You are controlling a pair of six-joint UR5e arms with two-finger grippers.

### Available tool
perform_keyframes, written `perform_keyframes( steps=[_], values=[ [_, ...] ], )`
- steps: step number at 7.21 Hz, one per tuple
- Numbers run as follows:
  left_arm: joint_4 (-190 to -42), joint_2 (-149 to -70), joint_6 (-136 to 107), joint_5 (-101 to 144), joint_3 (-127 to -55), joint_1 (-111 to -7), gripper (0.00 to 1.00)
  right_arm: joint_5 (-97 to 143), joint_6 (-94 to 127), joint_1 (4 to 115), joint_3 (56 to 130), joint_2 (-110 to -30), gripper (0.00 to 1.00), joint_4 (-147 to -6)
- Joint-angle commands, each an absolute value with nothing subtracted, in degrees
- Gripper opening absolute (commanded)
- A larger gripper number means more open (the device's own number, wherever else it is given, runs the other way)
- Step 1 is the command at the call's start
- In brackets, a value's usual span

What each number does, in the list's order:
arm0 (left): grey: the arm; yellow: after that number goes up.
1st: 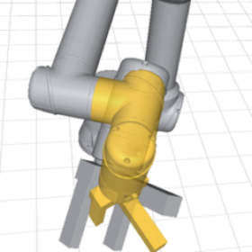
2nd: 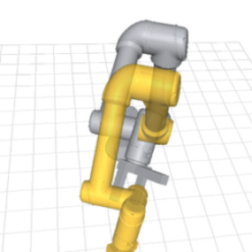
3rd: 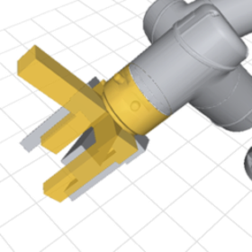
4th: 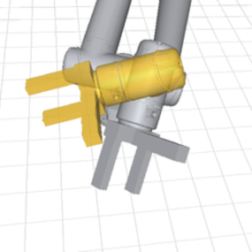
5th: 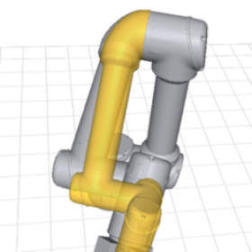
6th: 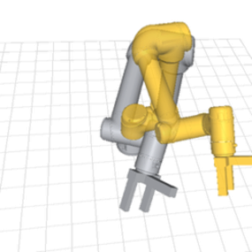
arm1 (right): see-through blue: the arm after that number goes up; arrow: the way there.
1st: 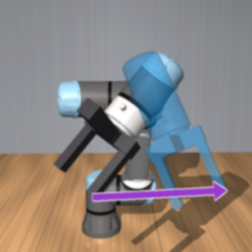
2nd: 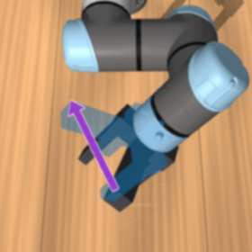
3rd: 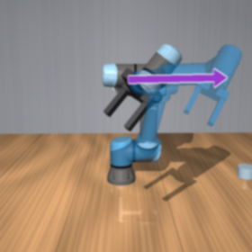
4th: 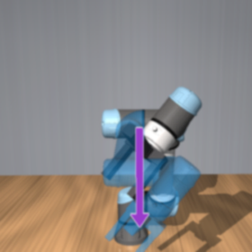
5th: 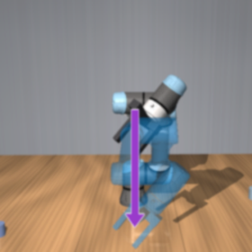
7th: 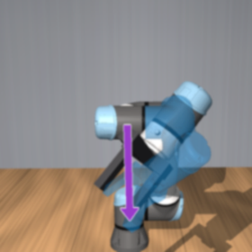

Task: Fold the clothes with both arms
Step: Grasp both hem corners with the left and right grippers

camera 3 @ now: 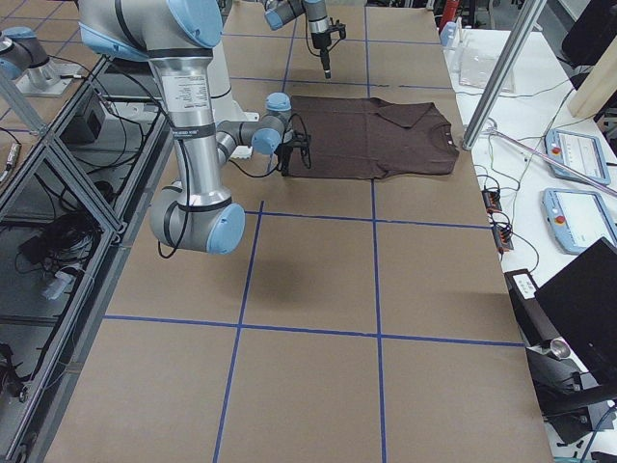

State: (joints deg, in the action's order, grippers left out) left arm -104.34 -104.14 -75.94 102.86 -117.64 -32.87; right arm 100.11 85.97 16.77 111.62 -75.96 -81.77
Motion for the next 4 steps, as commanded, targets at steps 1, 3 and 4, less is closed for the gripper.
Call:
perform_keyframes(
  steps=[1, 3, 4],
  values=[
    [-104.2, -104.7, -75.9, 102.9, -117.6, -32.9, 1.00, 99.6, 86.0, 16.8, 112.0, -75.9, 0.00, -81.7],
    [-104.3, -104.9, -77.2, 103.0, -117.2, -32.5, 1.00, 99.6, 86.0, 16.9, 112.2, -75.7, 0.00, -81.7],
    [-104.6, -104.5, -82.0, 102.3, -116.5, -29.7, 1.00, 100.0, 85.3, 17.7, 113.9, -75.5, 0.00, -81.7]
  ],
)
